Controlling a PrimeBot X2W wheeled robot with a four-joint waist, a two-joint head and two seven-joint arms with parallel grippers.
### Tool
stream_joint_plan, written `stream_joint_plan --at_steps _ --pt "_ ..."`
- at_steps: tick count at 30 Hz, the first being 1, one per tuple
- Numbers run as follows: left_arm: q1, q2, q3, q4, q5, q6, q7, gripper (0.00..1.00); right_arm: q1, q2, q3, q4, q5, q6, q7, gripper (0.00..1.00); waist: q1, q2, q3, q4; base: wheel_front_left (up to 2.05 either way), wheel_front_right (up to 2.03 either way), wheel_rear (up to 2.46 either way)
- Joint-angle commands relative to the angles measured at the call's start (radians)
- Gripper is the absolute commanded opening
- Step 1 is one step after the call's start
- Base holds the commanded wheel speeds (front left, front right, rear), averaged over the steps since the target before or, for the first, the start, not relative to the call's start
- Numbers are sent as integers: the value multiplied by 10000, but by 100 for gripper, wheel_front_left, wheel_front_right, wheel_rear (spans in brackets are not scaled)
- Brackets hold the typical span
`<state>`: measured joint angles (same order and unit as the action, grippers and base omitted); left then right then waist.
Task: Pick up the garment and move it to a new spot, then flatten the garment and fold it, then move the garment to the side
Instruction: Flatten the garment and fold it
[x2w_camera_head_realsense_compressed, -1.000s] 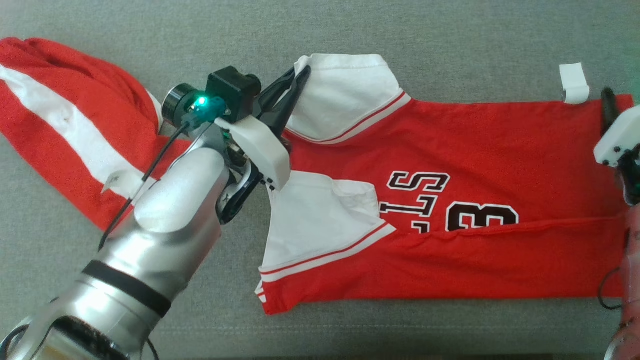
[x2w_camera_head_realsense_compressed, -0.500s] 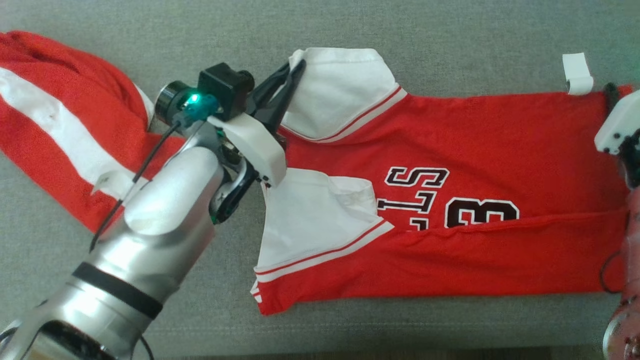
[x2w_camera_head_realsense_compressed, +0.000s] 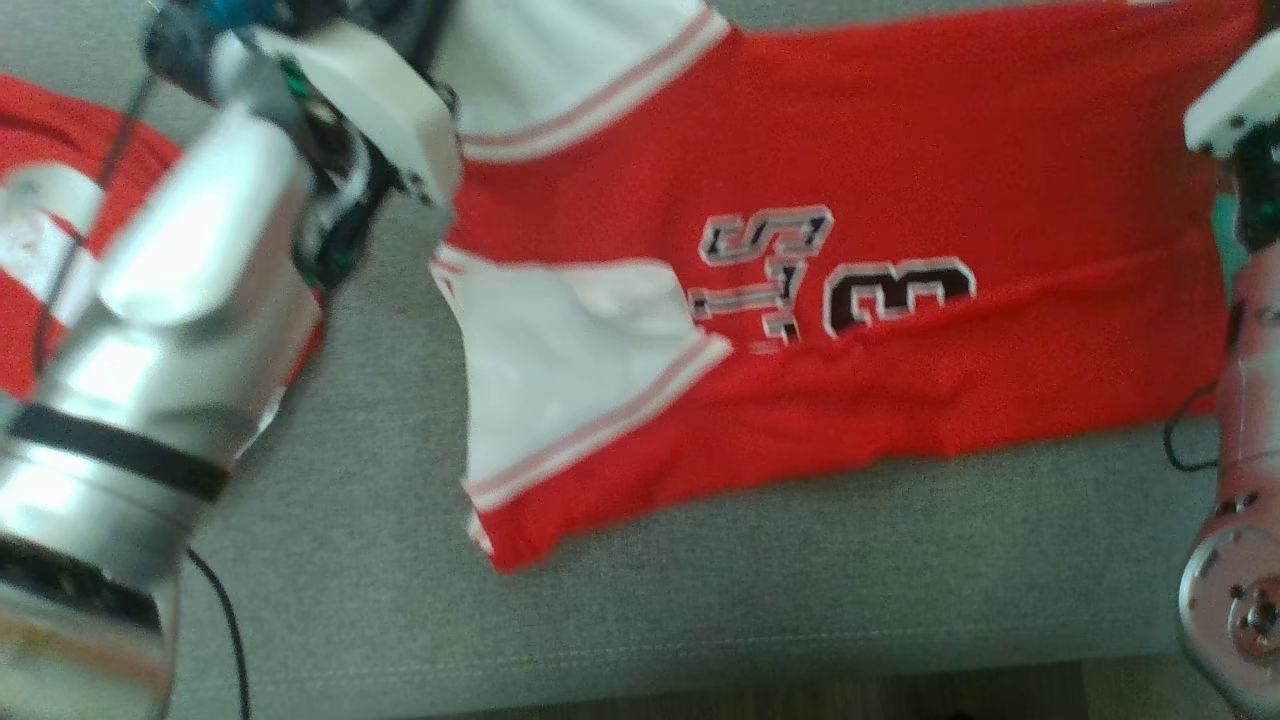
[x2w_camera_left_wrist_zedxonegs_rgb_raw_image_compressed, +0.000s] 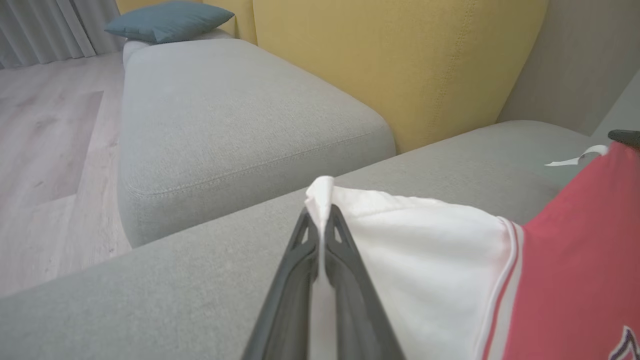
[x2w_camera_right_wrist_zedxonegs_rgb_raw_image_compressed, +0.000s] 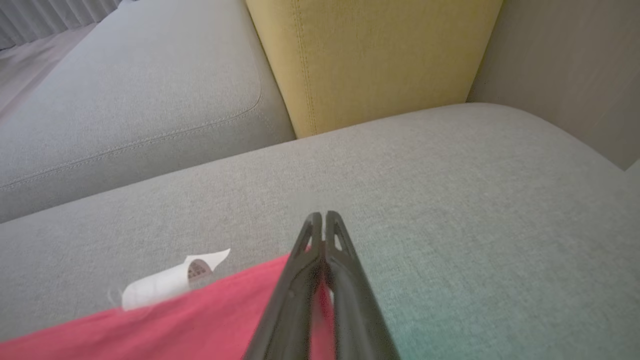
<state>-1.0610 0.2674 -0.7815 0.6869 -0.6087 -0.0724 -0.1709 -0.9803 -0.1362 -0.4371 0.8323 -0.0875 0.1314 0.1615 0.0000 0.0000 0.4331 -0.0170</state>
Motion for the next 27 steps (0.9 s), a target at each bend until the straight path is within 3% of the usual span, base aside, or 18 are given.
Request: stream_joint_plan --at_steps 1,8,15,20,27 --pt "-808 548 415 -53 175 -67 -54 0 -499 36 173 -208 76 -7 -287 0 0 0 141 -142 0 0 0" --pt "-1596 634 306 746 351 -257 -227 0 -1261 166 94 378 364 -7 -929 0 0 0 282 -331 0 0 0" --pt "-1340 414 -37 1091 375 -433 -601 0 -972 97 500 971 790 -7 -1577 0 0 0 -20 -229 0 0 0" --pt "-755 654 -531 575 910 -374 -797 0 -367 -34 1048 1074 1522 -7 -1670 0 0 0 -505 -118 0 0 0" --pt "1010 960 -907 -758 773 -248 -653 0 1296 -557 2154 441 2966 -7 -1128 0 0 0 -1477 141 0 0 0"
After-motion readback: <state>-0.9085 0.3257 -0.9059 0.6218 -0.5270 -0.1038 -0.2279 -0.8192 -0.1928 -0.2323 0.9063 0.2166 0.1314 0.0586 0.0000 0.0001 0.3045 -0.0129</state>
